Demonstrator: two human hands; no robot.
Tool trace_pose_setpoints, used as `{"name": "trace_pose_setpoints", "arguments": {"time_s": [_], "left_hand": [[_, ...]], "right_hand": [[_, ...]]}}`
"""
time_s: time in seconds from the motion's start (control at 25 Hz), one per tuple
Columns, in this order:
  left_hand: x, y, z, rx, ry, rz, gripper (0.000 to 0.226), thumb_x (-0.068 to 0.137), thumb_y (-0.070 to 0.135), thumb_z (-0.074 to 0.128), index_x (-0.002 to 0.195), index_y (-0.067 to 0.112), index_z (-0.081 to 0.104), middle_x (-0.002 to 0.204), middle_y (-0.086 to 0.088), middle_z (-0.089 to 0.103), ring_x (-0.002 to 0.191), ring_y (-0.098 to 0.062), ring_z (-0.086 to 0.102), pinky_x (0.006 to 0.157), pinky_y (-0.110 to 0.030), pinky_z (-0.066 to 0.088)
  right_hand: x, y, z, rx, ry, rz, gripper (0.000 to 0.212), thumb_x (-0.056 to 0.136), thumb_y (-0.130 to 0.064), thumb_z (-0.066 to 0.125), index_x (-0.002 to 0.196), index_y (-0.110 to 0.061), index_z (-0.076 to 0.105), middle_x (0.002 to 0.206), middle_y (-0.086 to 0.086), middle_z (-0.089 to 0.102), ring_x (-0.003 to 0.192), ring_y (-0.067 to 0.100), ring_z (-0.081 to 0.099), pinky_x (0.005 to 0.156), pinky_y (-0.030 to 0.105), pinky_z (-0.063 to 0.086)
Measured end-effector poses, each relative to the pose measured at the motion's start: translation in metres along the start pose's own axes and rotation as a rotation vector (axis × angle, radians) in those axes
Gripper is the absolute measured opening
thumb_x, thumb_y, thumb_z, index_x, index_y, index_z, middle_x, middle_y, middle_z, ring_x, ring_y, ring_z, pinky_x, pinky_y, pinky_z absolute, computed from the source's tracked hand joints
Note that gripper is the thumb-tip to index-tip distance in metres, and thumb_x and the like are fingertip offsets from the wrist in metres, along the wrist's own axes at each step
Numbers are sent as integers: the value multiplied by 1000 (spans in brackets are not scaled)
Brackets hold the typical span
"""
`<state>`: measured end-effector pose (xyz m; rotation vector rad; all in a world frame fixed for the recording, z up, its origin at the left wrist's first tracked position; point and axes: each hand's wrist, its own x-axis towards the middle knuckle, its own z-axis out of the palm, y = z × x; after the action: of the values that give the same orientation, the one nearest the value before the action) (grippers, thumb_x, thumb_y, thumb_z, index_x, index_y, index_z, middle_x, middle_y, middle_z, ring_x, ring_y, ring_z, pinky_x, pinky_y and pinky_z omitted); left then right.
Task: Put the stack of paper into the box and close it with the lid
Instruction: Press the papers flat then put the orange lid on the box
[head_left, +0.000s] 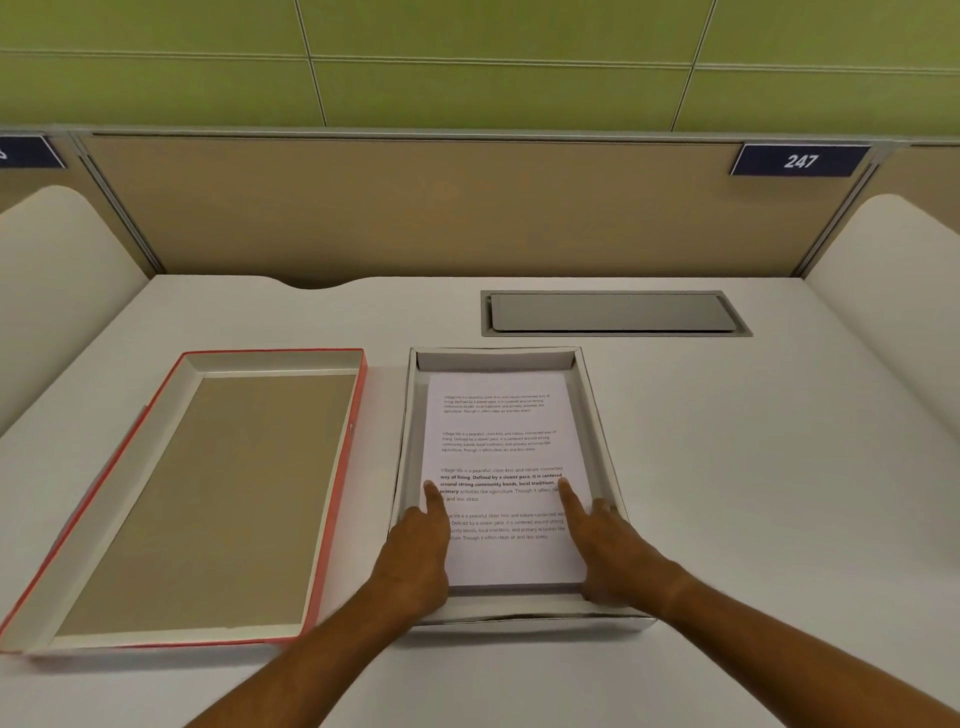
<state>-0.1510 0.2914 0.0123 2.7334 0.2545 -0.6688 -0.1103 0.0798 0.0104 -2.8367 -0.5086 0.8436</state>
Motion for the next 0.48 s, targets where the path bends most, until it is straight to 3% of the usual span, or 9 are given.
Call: {"name": "trace_pose_setpoints", "arguments": {"time_s": [0.36,0.48], "left_hand": [[4,-4,-1,-42,-29,29,110,84,18,73,154,15,-12,156,-10,28,140,-26,39,110,-34,38],[11,-9,-10,-155,-59,54,123,72,28,83,155,15,-6,146,-8,39,129,-25,49,102,-33,47]], "right_hand": [[2,-3,-3,-3,-13,19,111,87,-15,71,154,-18,-18,152,22,28,134,32,44,110,39,40],[2,-5,-15,24,-77,37,122,80,-21,79,153,-17,-19,151,20,32,132,32,47,108,40,43]]}}
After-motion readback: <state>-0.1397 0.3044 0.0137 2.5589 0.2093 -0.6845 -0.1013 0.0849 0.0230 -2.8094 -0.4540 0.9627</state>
